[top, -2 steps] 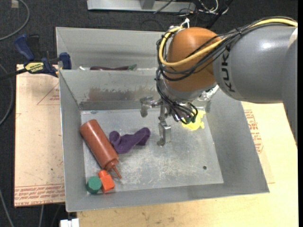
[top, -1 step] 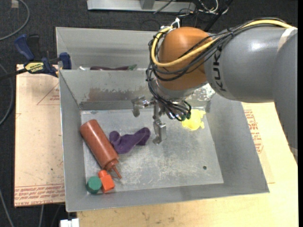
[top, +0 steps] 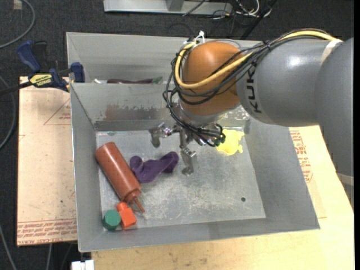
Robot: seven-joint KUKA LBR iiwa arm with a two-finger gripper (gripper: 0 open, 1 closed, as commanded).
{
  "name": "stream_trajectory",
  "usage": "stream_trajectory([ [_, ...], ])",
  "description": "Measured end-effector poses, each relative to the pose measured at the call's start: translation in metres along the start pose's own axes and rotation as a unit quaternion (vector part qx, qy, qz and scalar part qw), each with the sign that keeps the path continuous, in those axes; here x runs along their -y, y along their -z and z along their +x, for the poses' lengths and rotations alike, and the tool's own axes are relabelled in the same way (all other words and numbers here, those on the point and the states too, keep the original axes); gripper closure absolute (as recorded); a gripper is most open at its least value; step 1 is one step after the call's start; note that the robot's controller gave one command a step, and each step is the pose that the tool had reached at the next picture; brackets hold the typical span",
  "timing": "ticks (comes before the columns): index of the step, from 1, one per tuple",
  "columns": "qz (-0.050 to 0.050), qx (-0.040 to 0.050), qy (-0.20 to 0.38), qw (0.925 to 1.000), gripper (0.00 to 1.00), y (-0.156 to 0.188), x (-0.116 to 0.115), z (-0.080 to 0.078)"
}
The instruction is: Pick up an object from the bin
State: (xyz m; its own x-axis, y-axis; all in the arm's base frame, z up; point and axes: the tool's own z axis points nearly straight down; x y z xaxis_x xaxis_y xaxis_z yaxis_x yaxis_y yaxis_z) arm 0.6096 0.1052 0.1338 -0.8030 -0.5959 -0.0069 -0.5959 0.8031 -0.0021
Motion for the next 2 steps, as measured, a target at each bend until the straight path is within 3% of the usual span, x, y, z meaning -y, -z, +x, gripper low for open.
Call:
stream_trajectory([
  [1,0.0,0.0028,0.14,0.9902,1.0,-0.0628,0.017,0.001],
  [2,-0.001,0.003,0.139,0.9902,1.0,-0.0628,0.0171,0.001],
])
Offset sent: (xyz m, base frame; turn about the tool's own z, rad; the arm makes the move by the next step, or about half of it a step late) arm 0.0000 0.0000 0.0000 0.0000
